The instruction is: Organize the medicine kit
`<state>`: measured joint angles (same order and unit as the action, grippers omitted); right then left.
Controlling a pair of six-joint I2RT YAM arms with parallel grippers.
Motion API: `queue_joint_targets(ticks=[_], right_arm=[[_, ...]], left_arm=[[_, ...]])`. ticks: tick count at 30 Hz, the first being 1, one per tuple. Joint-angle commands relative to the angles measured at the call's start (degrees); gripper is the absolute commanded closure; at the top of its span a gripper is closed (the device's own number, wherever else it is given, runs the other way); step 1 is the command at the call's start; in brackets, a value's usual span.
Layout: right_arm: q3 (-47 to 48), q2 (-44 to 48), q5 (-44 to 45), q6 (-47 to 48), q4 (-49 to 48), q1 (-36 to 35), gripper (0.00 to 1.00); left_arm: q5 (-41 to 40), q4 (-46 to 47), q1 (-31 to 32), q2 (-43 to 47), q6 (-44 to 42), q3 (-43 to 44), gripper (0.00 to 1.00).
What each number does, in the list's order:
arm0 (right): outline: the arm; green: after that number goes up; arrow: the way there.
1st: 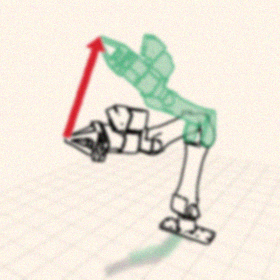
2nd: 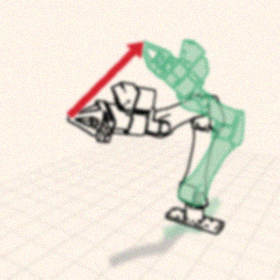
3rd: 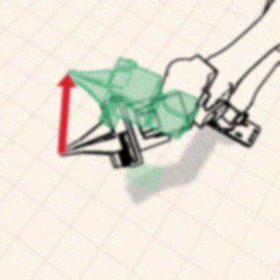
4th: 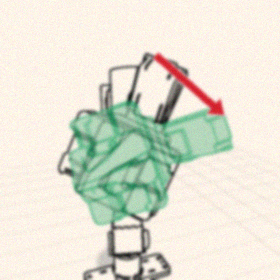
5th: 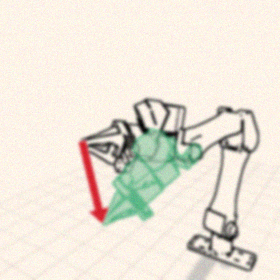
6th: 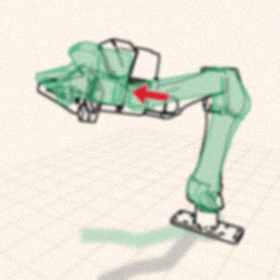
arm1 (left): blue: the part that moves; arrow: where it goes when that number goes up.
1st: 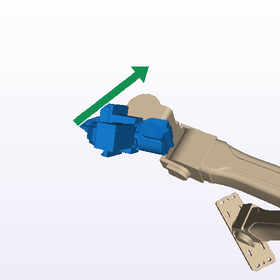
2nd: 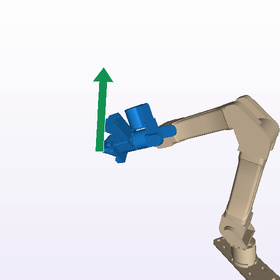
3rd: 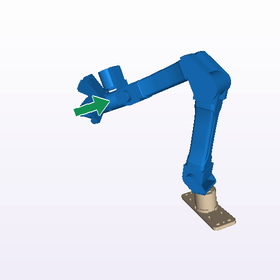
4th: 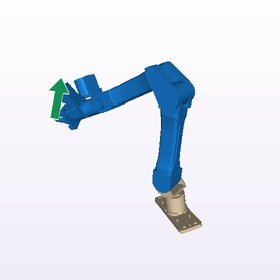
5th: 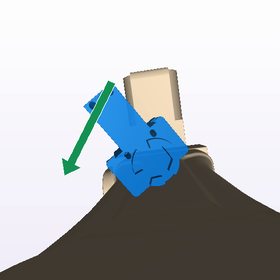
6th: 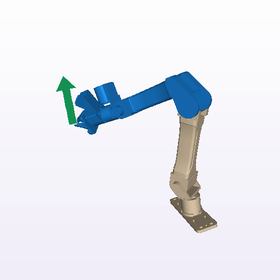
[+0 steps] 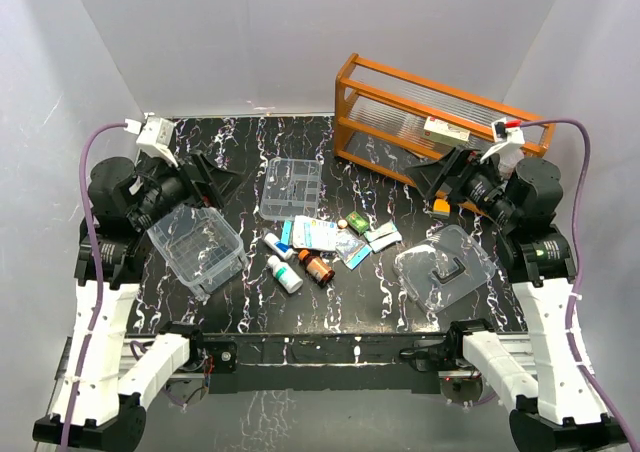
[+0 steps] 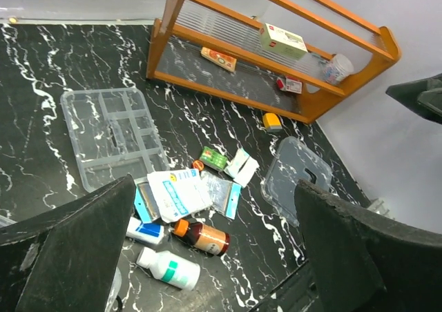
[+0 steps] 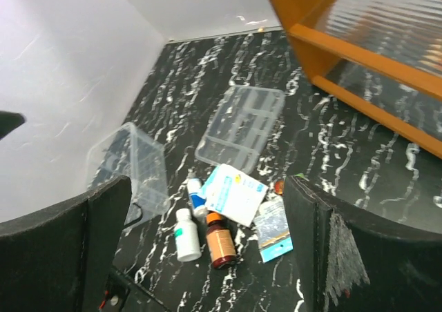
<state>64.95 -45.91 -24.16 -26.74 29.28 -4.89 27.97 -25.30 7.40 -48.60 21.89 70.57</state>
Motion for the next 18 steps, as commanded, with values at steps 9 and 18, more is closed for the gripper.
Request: queue_joint_targets(ticks=[9, 18], right_arm=[[-8.9, -1.3, -22.4, -8.1, -16.8, 0.8, 0.12], [-10.5, -3.6, -14.9, -6.4, -15.6, -7.5, 0.17]], left_arm=[[-1.1, -4.1, -1.2, 6.3, 1.9, -8.5, 0.01], [-16.4, -17.6, -1.3, 3.2, 7.8, -8.3, 0.01]])
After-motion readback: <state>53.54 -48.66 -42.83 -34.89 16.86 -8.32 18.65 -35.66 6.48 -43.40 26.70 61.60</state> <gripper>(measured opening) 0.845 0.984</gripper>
